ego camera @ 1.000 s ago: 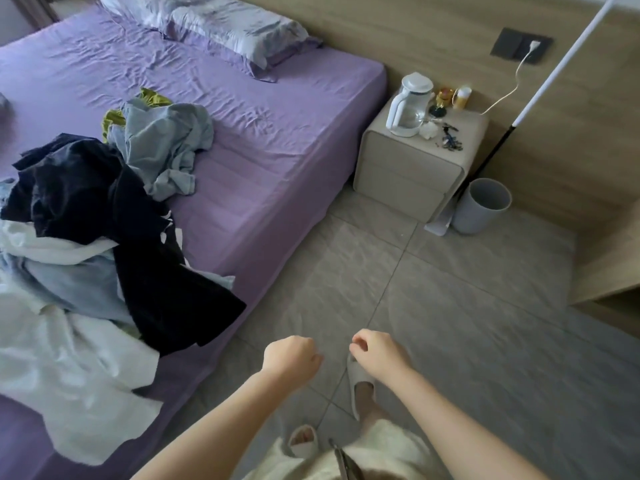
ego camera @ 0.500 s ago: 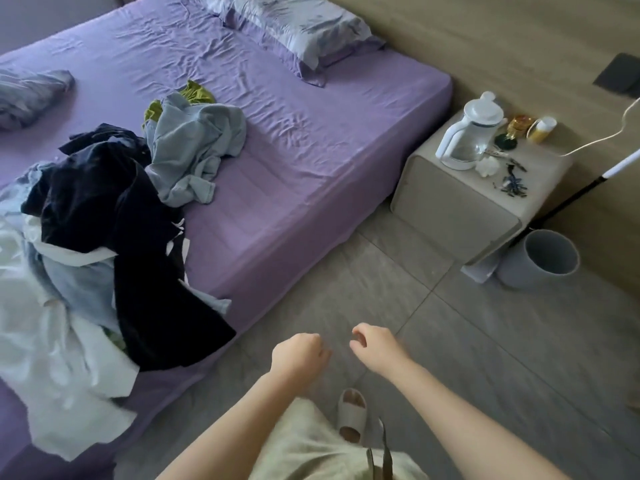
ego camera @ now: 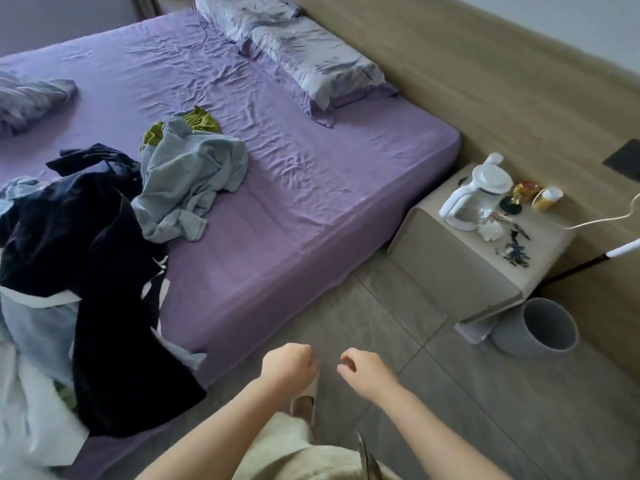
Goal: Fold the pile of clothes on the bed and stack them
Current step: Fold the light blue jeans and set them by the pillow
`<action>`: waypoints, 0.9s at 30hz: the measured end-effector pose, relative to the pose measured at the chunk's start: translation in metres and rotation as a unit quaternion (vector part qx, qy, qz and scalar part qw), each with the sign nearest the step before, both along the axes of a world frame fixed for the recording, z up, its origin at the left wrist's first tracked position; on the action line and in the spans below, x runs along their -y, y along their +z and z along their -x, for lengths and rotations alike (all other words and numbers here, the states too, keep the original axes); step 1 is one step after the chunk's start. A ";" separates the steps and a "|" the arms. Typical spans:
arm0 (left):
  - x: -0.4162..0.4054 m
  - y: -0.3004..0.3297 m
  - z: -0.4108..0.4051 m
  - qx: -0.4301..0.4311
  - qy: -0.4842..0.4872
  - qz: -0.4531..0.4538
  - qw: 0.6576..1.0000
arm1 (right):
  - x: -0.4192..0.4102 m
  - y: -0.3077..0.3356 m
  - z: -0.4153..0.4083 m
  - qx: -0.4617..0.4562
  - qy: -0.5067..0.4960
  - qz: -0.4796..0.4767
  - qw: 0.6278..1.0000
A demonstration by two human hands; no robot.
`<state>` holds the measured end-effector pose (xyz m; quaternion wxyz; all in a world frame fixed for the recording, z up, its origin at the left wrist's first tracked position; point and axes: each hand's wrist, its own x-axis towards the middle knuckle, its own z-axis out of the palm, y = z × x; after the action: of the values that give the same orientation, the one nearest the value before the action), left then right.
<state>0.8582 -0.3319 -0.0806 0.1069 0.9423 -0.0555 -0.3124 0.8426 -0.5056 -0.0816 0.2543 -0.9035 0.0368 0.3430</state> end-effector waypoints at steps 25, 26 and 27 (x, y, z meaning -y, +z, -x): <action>0.041 -0.011 -0.224 0.024 0.131 -0.009 0.991 | 0.062 -0.001 -0.285 0.014 0.139 0.034 0.990; 0.049 -0.009 -0.234 0.028 0.145 -0.008 0.989 | 0.066 -0.002 -0.301 0.018 0.151 0.033 0.988; 0.056 -0.007 -0.246 0.034 0.162 -0.008 0.986 | 0.070 -0.002 -0.318 0.024 0.166 0.031 0.985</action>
<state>1.1040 -0.3879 -0.0875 0.1468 0.9496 0.0966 -0.2596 1.1602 -0.5759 -0.0836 0.1659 -0.9125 -0.1094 0.3576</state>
